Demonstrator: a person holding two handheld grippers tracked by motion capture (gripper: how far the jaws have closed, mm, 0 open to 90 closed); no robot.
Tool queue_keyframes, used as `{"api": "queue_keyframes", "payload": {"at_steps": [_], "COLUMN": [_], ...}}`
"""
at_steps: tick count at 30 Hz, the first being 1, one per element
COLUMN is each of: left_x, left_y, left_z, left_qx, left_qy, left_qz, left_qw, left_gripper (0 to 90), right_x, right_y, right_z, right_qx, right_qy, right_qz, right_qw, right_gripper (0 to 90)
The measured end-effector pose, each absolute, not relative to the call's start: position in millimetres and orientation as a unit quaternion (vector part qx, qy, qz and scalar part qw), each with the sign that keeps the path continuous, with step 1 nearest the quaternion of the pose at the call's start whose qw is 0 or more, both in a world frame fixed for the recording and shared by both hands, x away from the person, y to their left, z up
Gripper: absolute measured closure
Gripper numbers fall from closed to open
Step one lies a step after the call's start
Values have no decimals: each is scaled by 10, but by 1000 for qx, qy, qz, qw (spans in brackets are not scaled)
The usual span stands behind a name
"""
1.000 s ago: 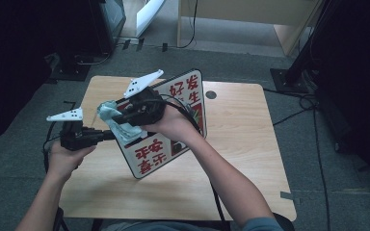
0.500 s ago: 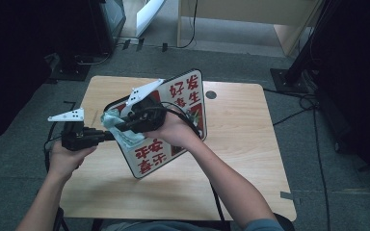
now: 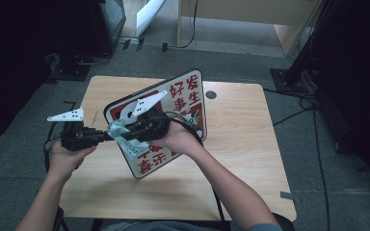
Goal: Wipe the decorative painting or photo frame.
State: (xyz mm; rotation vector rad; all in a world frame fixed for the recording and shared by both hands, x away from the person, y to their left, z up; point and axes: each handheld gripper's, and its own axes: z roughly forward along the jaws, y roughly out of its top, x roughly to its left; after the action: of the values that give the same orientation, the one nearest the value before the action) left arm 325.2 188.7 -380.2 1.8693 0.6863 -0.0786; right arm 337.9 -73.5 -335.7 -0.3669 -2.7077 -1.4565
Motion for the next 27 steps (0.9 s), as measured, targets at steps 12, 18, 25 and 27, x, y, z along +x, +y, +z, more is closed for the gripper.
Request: {"api": "queue_keyframes", "payload": {"at_steps": [12,18,25,27], "left_x": [3248,3244,3241,3240], "left_y": [1889,1887,1886,1886], "left_z": [-3800,-3798,-3798,-3798], "left_qx": [790,790,790,790], "left_qy": [286,287,287,287], "left_qz": [-29,-29,-28,-28], "left_qw": [541,541,541,541], "left_gripper": [900,900,900,900], "right_x": [3341,3321,3292,3280], "right_y": [-773,-789,-812,-819], "right_z": [-3575,-3686,-3817,-3853], "right_qx": [-119,-122,-124,-126], "right_qy": [-876,-877,-878,-879], "right_qz": [-467,-463,-459,-458], "right_qw": [34,39,44,45], "right_gripper": [805,806,806,806]}}
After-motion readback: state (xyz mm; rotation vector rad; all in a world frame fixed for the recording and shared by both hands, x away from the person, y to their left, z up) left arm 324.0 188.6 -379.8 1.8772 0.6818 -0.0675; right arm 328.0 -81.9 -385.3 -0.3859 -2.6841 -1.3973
